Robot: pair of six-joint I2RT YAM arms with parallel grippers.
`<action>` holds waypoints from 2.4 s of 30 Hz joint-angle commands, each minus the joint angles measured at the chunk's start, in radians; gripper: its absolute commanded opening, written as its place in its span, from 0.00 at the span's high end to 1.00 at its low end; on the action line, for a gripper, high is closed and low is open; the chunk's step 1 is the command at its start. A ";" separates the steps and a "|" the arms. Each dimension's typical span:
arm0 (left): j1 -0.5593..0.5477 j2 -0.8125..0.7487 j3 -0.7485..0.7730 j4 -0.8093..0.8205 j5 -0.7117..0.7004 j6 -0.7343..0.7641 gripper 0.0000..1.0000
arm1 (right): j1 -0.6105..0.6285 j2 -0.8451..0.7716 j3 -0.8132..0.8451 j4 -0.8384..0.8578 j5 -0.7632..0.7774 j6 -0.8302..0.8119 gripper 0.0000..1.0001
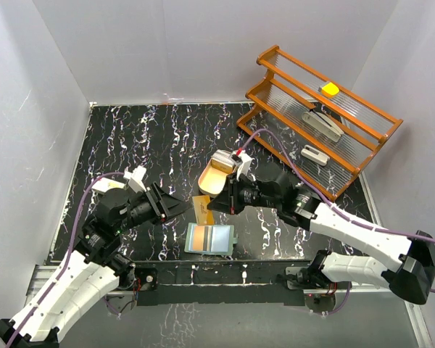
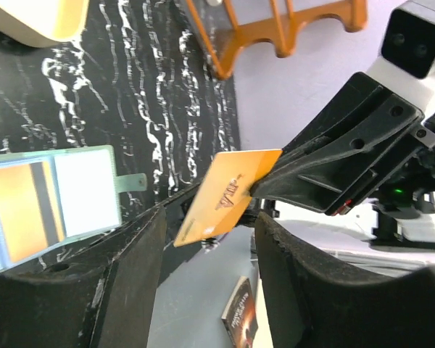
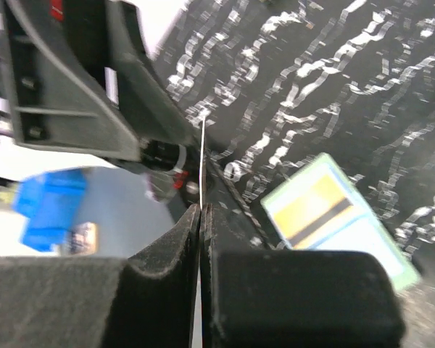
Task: Put the credit cards into the card holder
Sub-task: Pick up the credit card from the storage box, then insert the credit card into the card holder.
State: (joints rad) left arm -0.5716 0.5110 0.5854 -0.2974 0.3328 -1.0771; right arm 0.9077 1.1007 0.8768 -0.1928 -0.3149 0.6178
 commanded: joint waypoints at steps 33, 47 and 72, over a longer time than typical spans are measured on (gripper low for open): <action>-0.003 -0.008 -0.075 -0.154 -0.071 0.153 1.00 | -0.004 -0.205 -0.125 -0.189 0.309 0.241 0.61; -0.003 0.137 -0.196 0.015 0.052 0.063 1.00 | -0.003 -0.065 -0.196 -0.189 0.211 0.336 0.62; -0.044 0.303 -0.314 0.348 0.139 -0.103 1.00 | 0.043 0.139 -0.231 -0.118 0.149 0.303 0.67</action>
State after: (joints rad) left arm -0.6006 0.7765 0.2955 -0.0639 0.4236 -1.1427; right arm 0.9436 1.2160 0.6613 -0.3950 -0.1474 0.9390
